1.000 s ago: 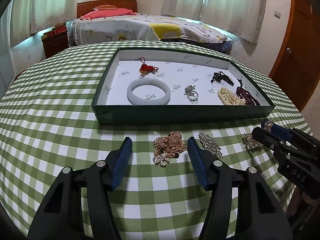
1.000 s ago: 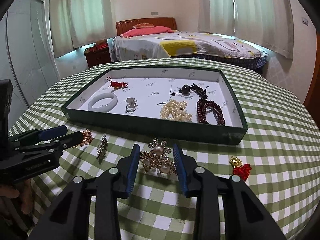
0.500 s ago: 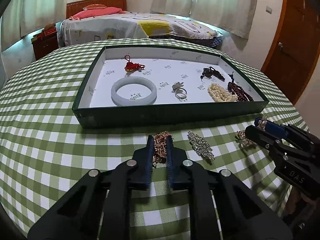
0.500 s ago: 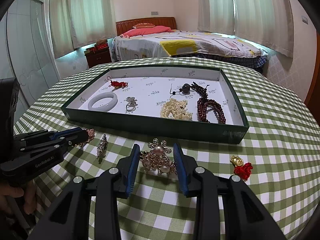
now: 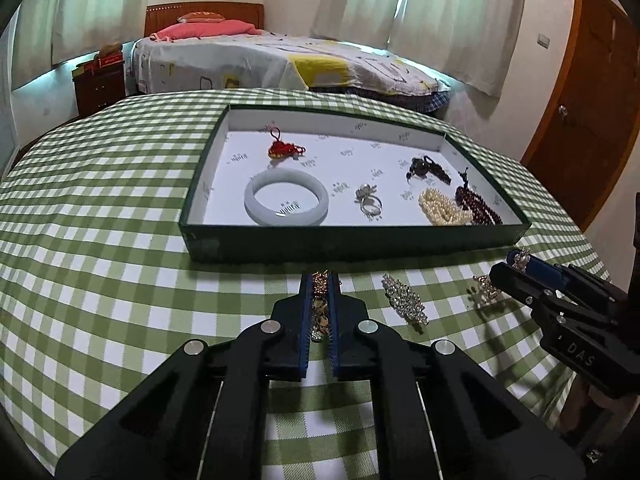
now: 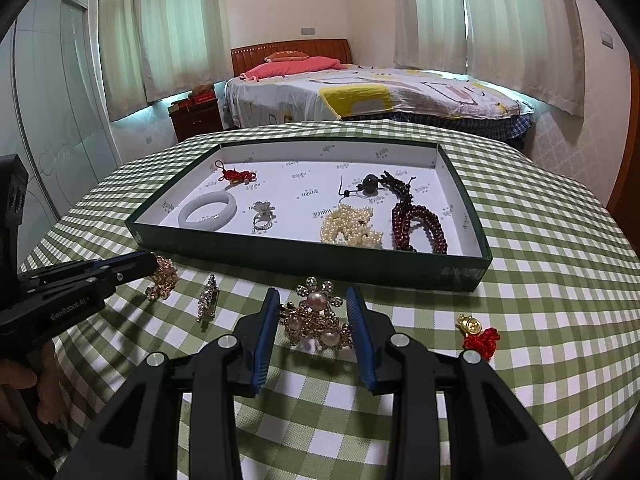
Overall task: Organize jewelry
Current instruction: 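Grasp the gold chain brooch with the left tool while the right tool grasps the pearl flower brooch, then carry the gold brooch into the box with the left tool while the right tool places the pearl brooch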
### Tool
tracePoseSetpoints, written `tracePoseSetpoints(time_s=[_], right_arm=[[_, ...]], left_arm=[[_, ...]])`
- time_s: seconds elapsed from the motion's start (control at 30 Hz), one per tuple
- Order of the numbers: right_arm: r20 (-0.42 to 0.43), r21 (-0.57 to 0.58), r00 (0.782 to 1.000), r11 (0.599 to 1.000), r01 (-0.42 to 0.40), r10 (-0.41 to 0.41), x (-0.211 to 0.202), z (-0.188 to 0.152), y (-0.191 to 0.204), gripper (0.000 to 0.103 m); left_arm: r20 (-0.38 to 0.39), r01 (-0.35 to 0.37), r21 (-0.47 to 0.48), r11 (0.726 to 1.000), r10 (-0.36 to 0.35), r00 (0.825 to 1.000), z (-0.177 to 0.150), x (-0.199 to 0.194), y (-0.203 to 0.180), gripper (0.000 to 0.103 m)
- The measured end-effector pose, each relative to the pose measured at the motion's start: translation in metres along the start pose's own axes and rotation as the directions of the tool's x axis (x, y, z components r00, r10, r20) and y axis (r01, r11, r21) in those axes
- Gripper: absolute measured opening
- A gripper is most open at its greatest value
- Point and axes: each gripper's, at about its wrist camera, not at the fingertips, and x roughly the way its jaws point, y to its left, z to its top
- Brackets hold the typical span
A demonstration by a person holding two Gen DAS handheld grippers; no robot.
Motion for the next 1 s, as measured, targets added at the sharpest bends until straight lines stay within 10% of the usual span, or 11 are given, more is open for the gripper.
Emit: tracePoseSetpoints(time_s=[1.0], right_arm=[[0.133, -0.008, 0.991, 1.000, -0.006, 0.007, -0.052, 0.031, 0.007, 0.035]], left_arm=[[0.163, 0.031, 0.004, 0.999, -0.032, 0.986, 0.038, -0.055, -0.012, 0.008]])
